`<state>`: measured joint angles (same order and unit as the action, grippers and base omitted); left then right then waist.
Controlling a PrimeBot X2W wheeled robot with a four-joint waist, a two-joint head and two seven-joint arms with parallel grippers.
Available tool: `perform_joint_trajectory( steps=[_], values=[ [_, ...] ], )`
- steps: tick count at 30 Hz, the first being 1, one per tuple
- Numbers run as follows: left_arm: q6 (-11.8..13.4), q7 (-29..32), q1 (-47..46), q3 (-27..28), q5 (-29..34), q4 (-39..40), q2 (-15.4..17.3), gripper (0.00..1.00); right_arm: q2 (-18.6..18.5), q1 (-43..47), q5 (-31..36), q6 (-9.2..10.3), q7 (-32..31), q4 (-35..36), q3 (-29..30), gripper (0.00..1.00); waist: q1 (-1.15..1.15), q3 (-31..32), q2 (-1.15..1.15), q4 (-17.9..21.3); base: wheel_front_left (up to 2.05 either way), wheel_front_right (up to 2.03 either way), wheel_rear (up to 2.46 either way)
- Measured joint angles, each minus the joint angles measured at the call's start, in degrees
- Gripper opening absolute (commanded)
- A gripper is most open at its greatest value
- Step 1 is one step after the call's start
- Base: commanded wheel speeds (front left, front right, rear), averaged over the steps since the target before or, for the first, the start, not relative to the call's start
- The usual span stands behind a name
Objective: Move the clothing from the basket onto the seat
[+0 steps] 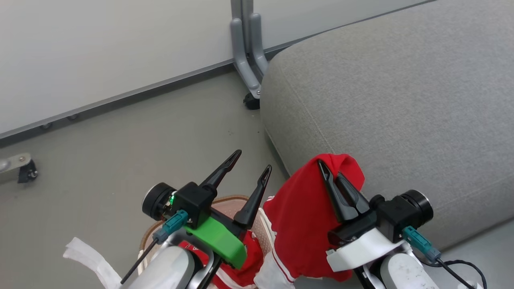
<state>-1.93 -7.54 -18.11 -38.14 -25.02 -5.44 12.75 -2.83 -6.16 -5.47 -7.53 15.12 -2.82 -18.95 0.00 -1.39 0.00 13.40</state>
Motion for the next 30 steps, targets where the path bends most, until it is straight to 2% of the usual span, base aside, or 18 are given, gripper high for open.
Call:
perform_joint_trajectory(
  steps=[13,17,26,30],
  values=[
    [0.25,1.74,0.85,-0.97,0.88,4.08,3.11,1.0,-0.07,2.35,-1.51,0.0,0.0,7.09,2.07,0.0,0.0,-3.06,0.0,11.58,0.0,0.0,0.0],
    [-0.91,2.98,0.55,-2.5,1.14,5.54,3.56,1.0,-0.13,3.91,-1.9,0.0,0.0,10.32,5.3,0.0,0.0,-4.97,0.0,14.69,0.0,0.0,0.0],
    [-2.46,4.21,-0.65,-4.34,1.54,7.62,5.19,1.0,-0.1,4.38,-3.45,0.01,0.0,15.82,9.05,0.0,0.0,-11.03,0.0,17.32,0.0,0.0,0.0],
    [-2.43,4.54,-0.73,-4.26,1.9,9.56,6.5,1.0,-0.09,-0.13,-3.63,0.0,0.0,17.72,10.58,0.0,0.0,-13.66,0.0,17.68,0.0,0.0,0.0]
  ],
)
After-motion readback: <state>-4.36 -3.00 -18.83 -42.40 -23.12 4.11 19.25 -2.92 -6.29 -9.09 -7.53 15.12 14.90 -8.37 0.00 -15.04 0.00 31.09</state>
